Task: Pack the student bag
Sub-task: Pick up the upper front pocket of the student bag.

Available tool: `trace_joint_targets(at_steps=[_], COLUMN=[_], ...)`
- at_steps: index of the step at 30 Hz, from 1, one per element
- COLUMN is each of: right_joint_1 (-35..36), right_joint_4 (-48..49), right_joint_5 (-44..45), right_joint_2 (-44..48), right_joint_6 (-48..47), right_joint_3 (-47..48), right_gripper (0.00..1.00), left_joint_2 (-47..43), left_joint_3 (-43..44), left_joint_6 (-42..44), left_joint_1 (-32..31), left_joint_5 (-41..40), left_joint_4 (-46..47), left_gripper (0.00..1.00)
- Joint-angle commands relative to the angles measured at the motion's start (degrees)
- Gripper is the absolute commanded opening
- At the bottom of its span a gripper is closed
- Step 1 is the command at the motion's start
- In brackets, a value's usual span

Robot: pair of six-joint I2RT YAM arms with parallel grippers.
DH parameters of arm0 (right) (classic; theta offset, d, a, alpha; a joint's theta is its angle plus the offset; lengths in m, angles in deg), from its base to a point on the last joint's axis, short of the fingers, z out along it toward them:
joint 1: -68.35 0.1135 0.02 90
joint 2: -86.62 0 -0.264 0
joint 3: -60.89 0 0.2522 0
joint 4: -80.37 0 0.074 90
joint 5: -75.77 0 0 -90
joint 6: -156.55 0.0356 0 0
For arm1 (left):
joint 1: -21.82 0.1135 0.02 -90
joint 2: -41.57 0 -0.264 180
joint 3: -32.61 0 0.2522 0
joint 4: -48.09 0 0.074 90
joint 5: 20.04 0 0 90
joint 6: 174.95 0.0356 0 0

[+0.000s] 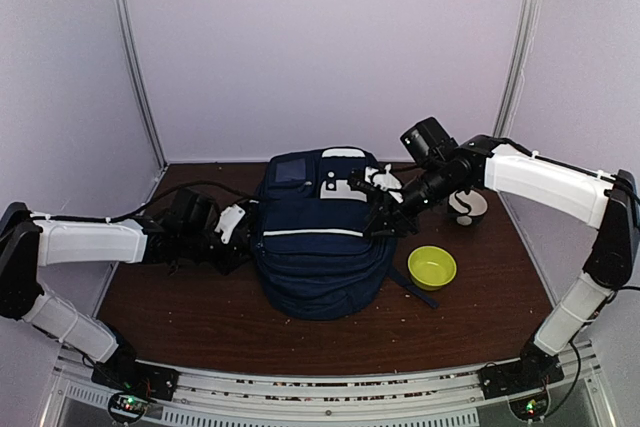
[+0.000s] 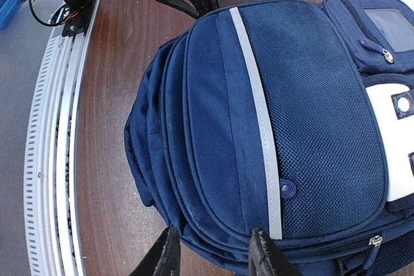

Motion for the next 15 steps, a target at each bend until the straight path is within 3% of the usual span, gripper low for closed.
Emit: trace_joint_targets(at_steps=[1, 6, 11, 15], right_joint_1=[-0.3, 0.1, 2.4, 3.7], right_joint_4=[1.7, 5.5, 7.7, 12.1], right_joint_5=[1.4, 2.1, 1.7, -1.6], right_joint_2=[-1.7, -5.9, -14.2, -22.0], right_joint_6=[1.4, 7.8, 12.8, 22.6], right_joint_3=[0.3, 5.3, 12.9, 19.1], right_gripper=[0.37, 0.37, 0.36, 0.34], left_joint_2=[-1.8, 0.1, 1.3, -0.1], left_joint_3=[0.9, 2.1, 2.9, 2.5], left_joint_6=[1.1, 1.5, 1.6, 1.0], left_joint_1=[-0.3, -0.2, -0.3, -0.4], left_joint_5=[1.5, 2.4, 2.2, 1.3], left_joint_4=[4.3, 5.5, 5.5, 4.4], left_gripper=[0.2, 0.25, 0.17, 0.11])
